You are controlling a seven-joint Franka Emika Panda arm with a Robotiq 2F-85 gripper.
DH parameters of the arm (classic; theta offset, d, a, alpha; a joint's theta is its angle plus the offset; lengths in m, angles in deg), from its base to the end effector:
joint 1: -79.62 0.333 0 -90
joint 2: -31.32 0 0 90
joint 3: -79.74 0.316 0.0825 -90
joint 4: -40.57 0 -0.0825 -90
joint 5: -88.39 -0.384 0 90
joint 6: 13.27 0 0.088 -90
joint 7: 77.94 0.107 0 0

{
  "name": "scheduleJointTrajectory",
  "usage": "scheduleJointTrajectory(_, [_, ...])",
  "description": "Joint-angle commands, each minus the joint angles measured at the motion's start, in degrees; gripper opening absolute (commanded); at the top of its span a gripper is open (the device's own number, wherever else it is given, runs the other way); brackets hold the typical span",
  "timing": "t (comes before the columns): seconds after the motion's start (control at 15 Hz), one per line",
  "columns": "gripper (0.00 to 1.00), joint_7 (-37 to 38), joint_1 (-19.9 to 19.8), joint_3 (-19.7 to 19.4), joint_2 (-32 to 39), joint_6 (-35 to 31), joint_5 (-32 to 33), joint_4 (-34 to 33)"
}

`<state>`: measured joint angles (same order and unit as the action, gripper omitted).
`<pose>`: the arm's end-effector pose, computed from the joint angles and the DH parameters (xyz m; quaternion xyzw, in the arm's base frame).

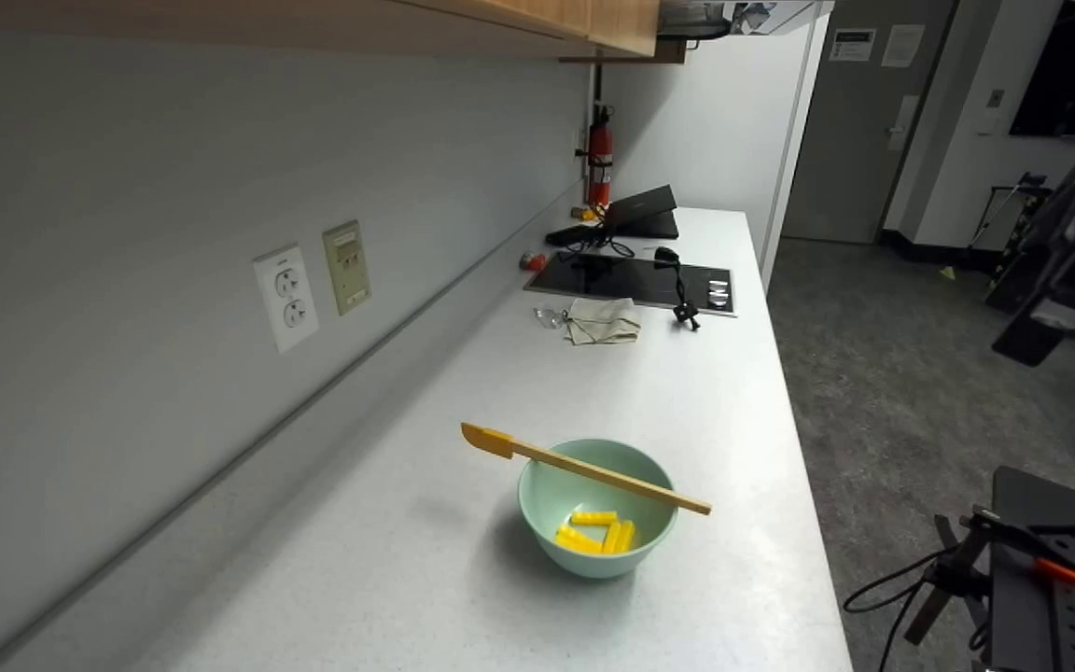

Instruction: Use the wooden spoon to stir the contents in the blue bowl

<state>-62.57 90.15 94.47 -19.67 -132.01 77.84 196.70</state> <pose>0.2798 0.1438 0.4829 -0.9934 -0.0155 -0.1116 0.0211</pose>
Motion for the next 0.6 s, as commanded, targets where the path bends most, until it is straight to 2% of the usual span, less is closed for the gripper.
scheduleJointTrajectory(0.0, [1.00, 0.0, 0.0, -0.1, 0.0, 0.2, 0.1, -0.1])
scheduleJointTrajectory(0.53, [1.00, -0.1, -0.1, -0.2, 0.2, -0.4, 0.1, 0.0])
